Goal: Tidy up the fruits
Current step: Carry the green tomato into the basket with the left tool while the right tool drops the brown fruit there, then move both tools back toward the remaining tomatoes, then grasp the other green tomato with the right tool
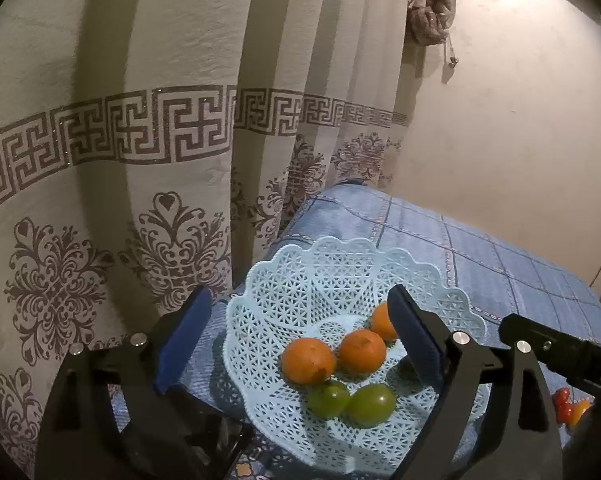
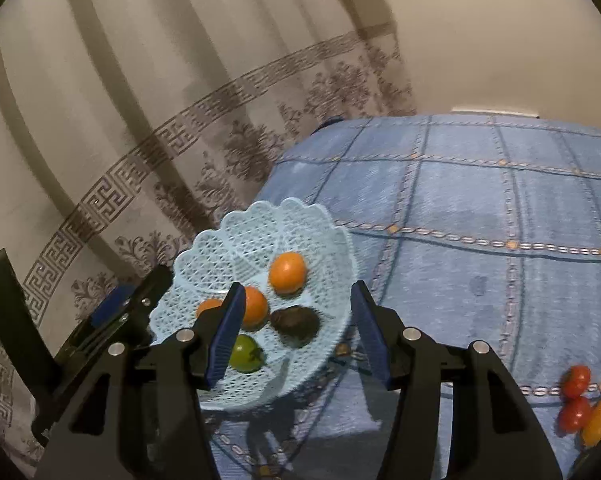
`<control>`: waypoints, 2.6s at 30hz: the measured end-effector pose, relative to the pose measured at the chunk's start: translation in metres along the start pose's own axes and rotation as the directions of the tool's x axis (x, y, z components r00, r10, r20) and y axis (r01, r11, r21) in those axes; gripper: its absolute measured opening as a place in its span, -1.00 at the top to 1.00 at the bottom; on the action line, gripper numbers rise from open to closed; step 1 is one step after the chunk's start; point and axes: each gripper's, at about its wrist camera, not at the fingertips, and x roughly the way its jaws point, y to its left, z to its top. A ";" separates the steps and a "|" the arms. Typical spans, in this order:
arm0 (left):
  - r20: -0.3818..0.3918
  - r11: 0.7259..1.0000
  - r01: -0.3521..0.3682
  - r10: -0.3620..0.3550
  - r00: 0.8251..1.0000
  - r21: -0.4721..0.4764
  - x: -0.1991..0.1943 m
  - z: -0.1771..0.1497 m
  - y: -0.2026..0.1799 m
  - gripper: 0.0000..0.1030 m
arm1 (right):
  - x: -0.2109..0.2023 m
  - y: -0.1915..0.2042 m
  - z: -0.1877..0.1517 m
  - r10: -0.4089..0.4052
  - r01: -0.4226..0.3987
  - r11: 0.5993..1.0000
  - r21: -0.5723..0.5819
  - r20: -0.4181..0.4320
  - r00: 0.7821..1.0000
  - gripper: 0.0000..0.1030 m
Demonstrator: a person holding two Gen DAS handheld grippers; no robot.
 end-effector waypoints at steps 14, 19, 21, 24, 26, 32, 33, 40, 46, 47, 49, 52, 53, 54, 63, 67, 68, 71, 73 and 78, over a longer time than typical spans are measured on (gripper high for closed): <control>0.030 1.000 0.023 -0.023 0.999 0.018 -0.012 0.000 -0.012 -0.89 | -0.047 -0.030 -0.024 -0.186 0.190 0.982 -0.020 0.120 0.975 -0.08; 0.034 0.999 0.031 -0.032 0.999 0.040 -0.021 -0.001 -0.020 -0.91 | -0.063 -0.047 -0.029 -0.219 0.217 0.976 0.028 0.149 0.964 -0.33; 0.038 0.998 0.036 -0.038 0.999 0.054 -0.025 -0.001 -0.025 -0.93 | -0.068 -0.051 -0.031 -0.224 0.221 0.975 0.034 0.151 0.963 -0.33; 0.039 0.996 0.049 -0.052 0.998 0.070 -0.029 -0.002 -0.032 -0.94 | -0.076 -0.057 -0.034 -0.235 0.231 0.972 0.043 0.159 0.959 -0.33; 0.039 0.994 0.060 -0.064 0.997 0.089 -0.032 -0.003 -0.039 -0.94 | -0.081 -0.061 -0.036 -0.244 0.239 0.970 0.047 0.166 0.955 -0.33; 0.039 0.985 0.094 -0.100 0.994 0.143 -0.040 -0.006 -0.062 -0.94 | -0.093 -0.074 -0.040 -0.268 0.260 0.963 0.068 0.178 0.947 -0.34; 0.039 0.983 0.100 -0.107 0.993 0.152 -0.041 -0.006 -0.067 -0.94 | -0.095 -0.078 -0.041 -0.273 0.265 0.962 0.072 0.178 0.945 -0.34; 0.022 0.966 0.157 -0.165 0.986 0.204 -0.049 -0.010 -0.096 -0.94 | -0.109 -0.097 -0.050 -0.304 0.290 0.952 0.098 0.181 0.935 -0.34; -0.010 0.952 0.195 -0.198 0.980 0.237 -0.049 -0.017 -0.119 -0.94 | -0.126 -0.116 -0.062 -0.342 0.325 0.939 0.115 0.190 0.920 -0.34; -0.019 0.949 0.202 -0.204 0.979 0.243 -0.049 -0.019 -0.124 -0.94 | -0.129 -0.120 -0.064 -0.346 0.328 0.937 0.121 0.188 0.919 -0.34; -0.026 0.943 0.213 -0.213 0.977 0.255 -0.050 -0.022 -0.130 -0.94 | -0.136 -0.128 -0.068 -0.357 0.337 0.932 0.133 0.186 0.915 -0.34; -0.050 0.932 0.239 -0.235 0.971 0.272 -0.049 -0.029 -0.141 -0.94 | -0.146 -0.141 -0.073 -0.376 0.351 0.923 0.156 0.181 0.909 -0.34; -0.058 0.928 0.248 -0.242 0.969 0.278 -0.048 -0.030 -0.145 -0.94 | -0.149 -0.145 -0.075 -0.382 0.355 0.920 0.164 0.179 0.907 -0.34; -0.065 0.924 0.256 -0.248 0.967 0.283 -0.048 -0.032 -0.149 -0.94 | -0.152 -0.150 -0.078 -0.387 0.359 0.917 0.171 0.173 0.906 -0.34; -0.118 0.890 0.306 -0.283 0.952 0.338 -0.044 -0.048 -0.179 -0.94 | -0.155 -0.172 -0.104 -0.385 0.366 0.913 0.181 0.081 0.919 -0.34; -0.145 0.873 0.334 -0.302 0.942 0.356 -0.044 -0.056 -0.191 -0.94 | -0.148 -0.176 -0.110 -0.355 0.343 0.922 0.181 0.038 0.934 -0.17; -0.151 0.869 0.339 -0.304 0.941 0.360 -0.044 -0.057 -0.194 -0.94 | -0.145 -0.177 -0.111 -0.350 0.341 0.923 0.180 0.022 0.936 -0.12; -0.165 0.860 0.351 -0.311 0.936 0.371 -0.044 -0.062 -0.200 -0.94 | -0.139 -0.178 -0.114 -0.351 0.346 0.922 0.172 -0.004 0.937 -0.01; -0.175 0.855 0.359 -0.315 0.933 0.373 -0.042 -0.065 -0.202 -0.94 | -0.135 -0.178 -0.115 -0.351 0.349 0.922 0.166 -0.020 0.936 0.05; -0.197 0.851 0.371 -0.318 0.927 0.372 -0.037 -0.071 -0.205 -0.94 | -0.126 -0.179 -0.119 -0.366 0.370 0.917 0.148 -0.055 0.929 0.19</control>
